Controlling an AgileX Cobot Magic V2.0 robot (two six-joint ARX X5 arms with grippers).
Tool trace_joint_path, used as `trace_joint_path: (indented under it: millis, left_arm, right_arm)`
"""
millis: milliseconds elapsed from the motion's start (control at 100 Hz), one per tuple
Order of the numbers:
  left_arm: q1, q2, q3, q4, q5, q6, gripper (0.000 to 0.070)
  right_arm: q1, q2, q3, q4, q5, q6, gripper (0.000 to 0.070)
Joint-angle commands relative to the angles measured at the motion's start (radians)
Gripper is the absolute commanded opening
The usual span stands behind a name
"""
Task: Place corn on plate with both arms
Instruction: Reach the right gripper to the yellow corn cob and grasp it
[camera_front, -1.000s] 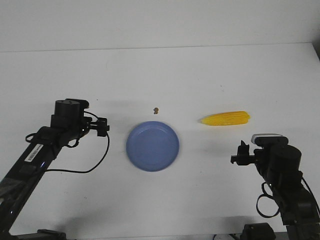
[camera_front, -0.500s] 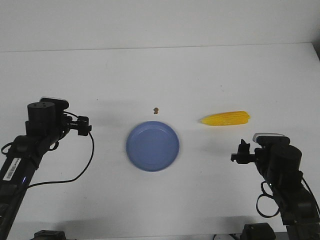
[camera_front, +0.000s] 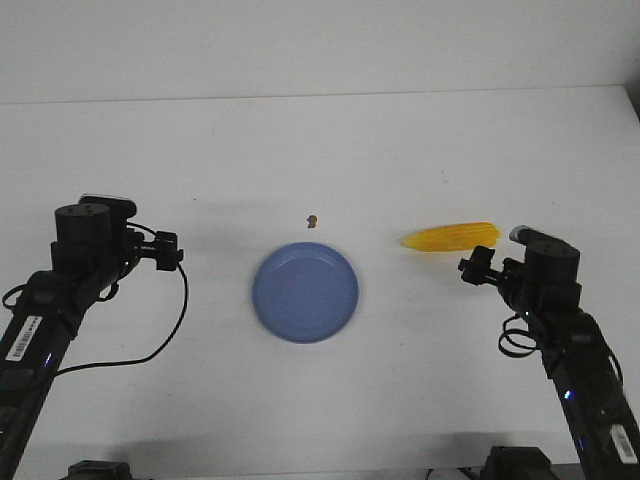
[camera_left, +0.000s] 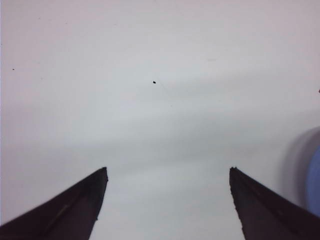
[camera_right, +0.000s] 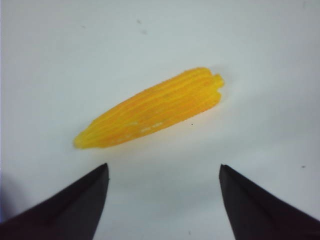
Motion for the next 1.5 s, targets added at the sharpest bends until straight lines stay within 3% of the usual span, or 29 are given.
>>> trace_joint_path:
  millis: [0, 150, 410, 820, 1490]
  left_arm:
    - [-0.001, 0.011, 0.011, 0.008, 0.002, -0.005, 0.0502]
    - [-0.001, 0.011, 0.011, 0.009, 0.002, -0.006, 0.0503]
    - [-0.002, 0.011, 0.011, 0.009, 0.002, -0.017, 0.0502]
    - [-0.002, 0.011, 0.011, 0.009, 0.002, -0.02, 0.0502]
    - [-0.002, 0.011, 0.011, 0.007, 0.002, -0.02, 0.0502]
  right_arm:
    - [-0.016, 0.06, 0.022, 0.04, -0.03, 0.071, 0.0491]
    - [-0.051, 0.174, 0.023, 0.152, -0.145, 0.16, 0.0491]
    - [-0.053, 0.31, 0.023, 0.264, -0.202, 0.256, 0.0491]
    - [-0.053, 0.425, 0.023, 0.377, -0.233, 0.374, 0.0492]
    - [-0.056, 0.57, 0.088, 0.488, -0.247, 0.465, 0.0492]
